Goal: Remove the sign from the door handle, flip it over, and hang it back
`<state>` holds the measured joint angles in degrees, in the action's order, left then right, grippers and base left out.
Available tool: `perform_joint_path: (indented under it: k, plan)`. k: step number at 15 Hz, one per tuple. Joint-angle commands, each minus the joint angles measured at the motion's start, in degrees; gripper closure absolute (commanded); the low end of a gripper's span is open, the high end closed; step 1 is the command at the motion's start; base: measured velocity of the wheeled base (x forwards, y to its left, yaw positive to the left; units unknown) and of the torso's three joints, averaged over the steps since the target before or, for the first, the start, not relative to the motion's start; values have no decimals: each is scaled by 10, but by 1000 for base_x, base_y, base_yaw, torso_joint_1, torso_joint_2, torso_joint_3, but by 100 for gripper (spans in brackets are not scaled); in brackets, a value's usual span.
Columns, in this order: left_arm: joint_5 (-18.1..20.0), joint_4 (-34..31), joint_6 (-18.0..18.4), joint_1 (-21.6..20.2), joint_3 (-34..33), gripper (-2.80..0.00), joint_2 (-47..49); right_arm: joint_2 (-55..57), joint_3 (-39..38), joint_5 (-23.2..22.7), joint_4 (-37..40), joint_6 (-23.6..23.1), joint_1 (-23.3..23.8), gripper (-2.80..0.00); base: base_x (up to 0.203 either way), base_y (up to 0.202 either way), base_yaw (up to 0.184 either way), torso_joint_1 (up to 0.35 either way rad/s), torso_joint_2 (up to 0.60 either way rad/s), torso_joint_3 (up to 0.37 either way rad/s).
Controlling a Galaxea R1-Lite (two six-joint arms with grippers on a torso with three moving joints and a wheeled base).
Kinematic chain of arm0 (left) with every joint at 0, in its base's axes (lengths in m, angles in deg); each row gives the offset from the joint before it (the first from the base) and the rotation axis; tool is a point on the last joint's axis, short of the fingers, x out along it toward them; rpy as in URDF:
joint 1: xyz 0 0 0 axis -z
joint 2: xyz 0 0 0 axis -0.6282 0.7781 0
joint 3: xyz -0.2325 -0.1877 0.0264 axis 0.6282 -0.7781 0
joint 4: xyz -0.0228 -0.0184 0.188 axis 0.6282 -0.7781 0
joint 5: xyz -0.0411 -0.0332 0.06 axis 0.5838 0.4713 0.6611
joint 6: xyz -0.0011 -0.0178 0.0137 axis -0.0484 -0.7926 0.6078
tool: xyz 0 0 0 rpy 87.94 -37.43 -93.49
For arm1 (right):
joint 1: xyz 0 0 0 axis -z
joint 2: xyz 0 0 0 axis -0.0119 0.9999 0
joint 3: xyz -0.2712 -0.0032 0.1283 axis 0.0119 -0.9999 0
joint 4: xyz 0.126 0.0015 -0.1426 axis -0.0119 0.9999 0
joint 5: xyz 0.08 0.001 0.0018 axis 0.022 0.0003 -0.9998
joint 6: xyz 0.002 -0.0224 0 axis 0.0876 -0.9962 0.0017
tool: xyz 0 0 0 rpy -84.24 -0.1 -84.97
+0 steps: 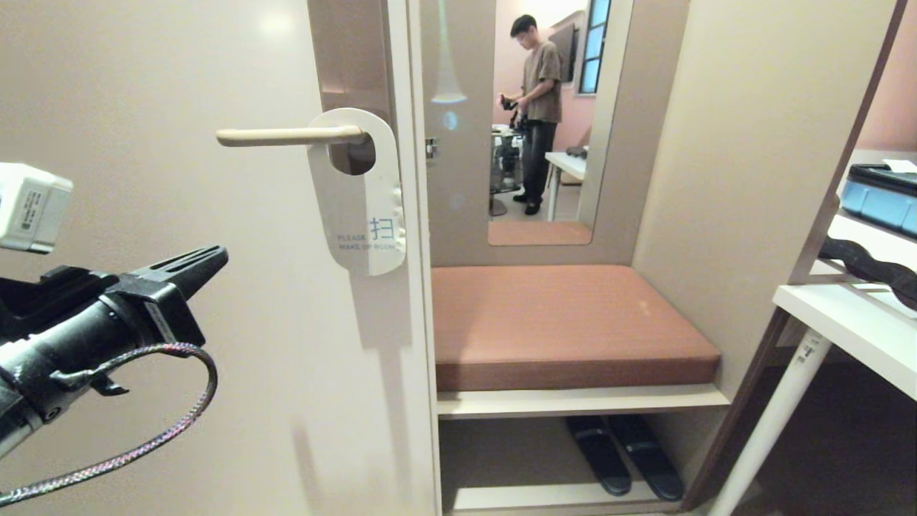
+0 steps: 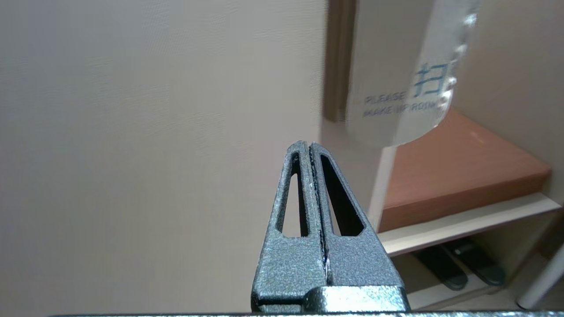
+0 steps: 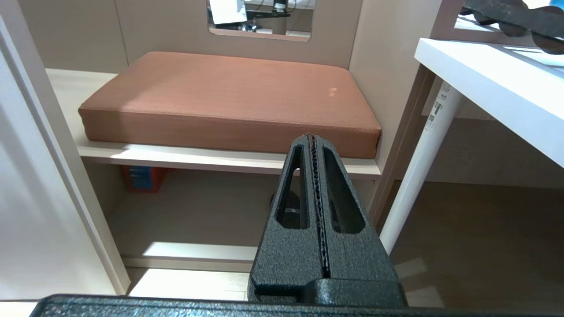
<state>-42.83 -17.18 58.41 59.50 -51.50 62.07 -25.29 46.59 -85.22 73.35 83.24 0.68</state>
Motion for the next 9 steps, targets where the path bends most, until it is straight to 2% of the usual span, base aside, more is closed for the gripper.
perform_joint_path:
  k: [1, 3, 6, 9]
  plan:
    - [-1, 2, 0, -12, -14, 0, -24, 0, 0, 0, 0, 0, 0, 0, 0, 0, 0, 0, 0, 0]
    - [-4, 2, 0, -13, -45, 0, -50, 0, 0, 0, 0, 0, 0, 0, 0, 0, 0, 0, 0, 0]
    - [-14, 5, 2, -18, -142, 0, -113, 0, 0, 0, 0, 0, 0, 0, 0, 0, 0, 0, 0, 0]
    - [-14, 6, 5, -45, -248, 0, -212, 0, 0, 0, 0, 0, 0, 0, 0, 0, 0, 0, 0, 0]
